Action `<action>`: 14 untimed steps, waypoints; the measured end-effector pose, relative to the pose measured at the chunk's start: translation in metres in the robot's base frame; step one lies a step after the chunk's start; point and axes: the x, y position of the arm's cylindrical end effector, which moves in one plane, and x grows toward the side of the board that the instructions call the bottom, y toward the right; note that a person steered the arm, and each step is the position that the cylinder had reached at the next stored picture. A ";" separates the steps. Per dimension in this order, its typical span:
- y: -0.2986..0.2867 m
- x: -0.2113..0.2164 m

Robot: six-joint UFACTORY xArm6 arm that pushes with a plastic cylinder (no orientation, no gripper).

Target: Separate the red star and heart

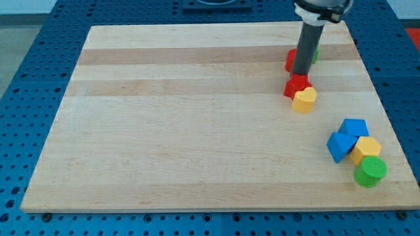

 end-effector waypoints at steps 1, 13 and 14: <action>0.000 0.010; -0.004 0.156; -0.027 0.159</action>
